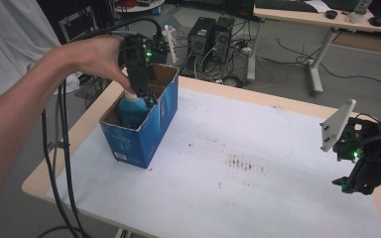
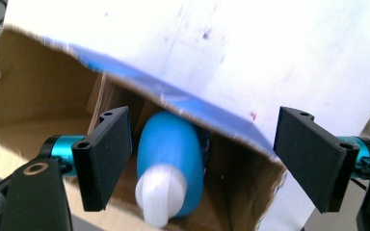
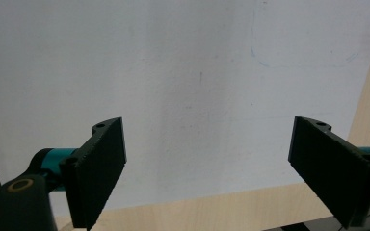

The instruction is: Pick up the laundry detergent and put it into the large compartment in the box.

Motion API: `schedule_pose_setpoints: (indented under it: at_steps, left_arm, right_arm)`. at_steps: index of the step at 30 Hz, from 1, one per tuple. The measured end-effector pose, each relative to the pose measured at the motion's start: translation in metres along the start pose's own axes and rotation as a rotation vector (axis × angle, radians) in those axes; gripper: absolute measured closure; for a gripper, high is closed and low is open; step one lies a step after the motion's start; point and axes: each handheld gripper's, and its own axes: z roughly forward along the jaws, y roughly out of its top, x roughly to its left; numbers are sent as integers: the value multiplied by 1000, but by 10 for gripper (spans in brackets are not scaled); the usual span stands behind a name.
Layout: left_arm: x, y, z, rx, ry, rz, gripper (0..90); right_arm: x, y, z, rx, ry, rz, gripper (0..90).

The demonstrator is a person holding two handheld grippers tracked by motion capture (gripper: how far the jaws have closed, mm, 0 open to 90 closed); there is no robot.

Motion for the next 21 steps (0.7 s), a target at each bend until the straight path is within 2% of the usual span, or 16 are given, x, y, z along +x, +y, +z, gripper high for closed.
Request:
schedule_pose_setpoints:
  at_steps: [5, 8, 11, 12, 15, 21]
  left_arm:
    - [-8, 19, -1, -7, -7, 34, 167]
    - [-15, 33, 3, -9, 2, 76, 166]
    - [-21, 46, 9, -21, -2, 89, 167]
    - [-21, 46, 9, -21, -2, 89, 167]
    - [-27, 64, 17, -11, -12, 122, 167]
    - [-39, 87, 27, -4, -32, 146, 167]
  right_arm:
    - [-1, -1, 0, 1, -3, 3, 123]
    - [-1, -1, 0, 2, -4, 12, 123]
    - [-1, -1, 0, 0, -5, 8, 123]
    - [-1, -1, 0, -1, -6, 9, 123]
    - [0, -1, -1, -5, -10, 10, 123]
    - [-3, -2, -2, -17, -14, 21, 123]
